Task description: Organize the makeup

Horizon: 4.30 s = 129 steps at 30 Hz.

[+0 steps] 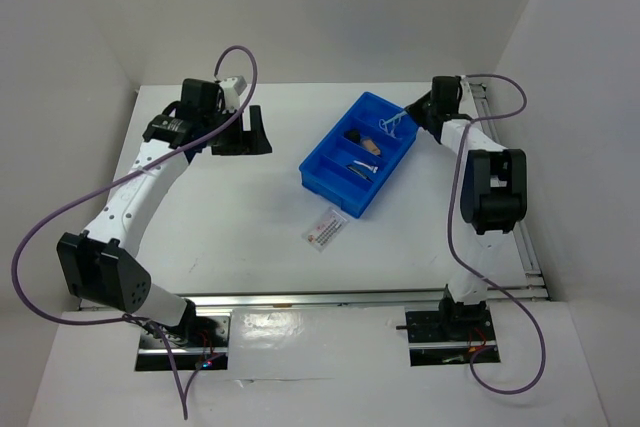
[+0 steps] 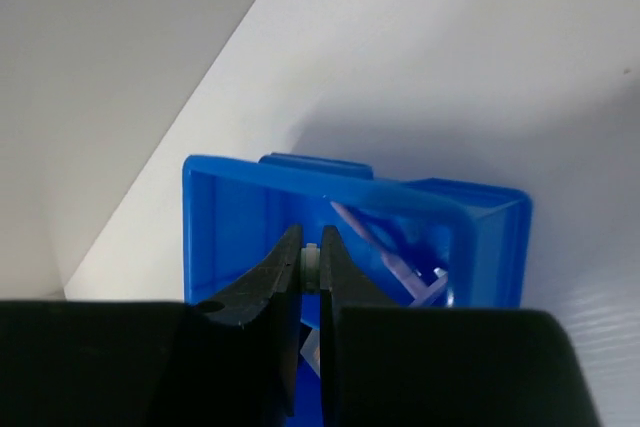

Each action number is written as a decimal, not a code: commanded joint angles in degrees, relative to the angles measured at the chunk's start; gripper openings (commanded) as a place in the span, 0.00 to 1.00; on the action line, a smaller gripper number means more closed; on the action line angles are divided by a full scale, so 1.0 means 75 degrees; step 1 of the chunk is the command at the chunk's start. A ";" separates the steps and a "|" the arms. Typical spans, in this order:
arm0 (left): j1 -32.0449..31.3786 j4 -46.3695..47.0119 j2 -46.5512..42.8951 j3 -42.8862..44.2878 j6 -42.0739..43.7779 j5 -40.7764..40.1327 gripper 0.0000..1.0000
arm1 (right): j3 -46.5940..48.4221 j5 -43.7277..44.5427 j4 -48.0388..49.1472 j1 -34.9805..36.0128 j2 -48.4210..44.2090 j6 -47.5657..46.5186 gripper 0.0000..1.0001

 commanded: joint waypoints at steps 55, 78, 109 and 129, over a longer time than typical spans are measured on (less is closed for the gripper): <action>0.0127 0.0272 -0.1395 -0.1567 -0.1045 -0.1178 0.82 | -0.2328 0.1922 -0.4846 0.6614 -0.3315 0.2148 0.98; -0.0928 0.0284 -0.1243 -0.2177 -0.0353 -0.1354 0.82 | -0.2878 0.1678 -0.4601 0.6357 -0.2638 0.2921 1.00; -0.0998 0.0354 -0.1313 -0.2400 -0.0353 -0.1659 0.82 | 0.0099 0.3809 -0.7649 0.7294 0.0611 0.4785 0.74; -0.0448 -0.0548 -0.1091 -0.0853 -0.0505 -0.2737 0.83 | -0.0710 0.3986 -0.6066 0.8478 -0.2728 0.2642 0.42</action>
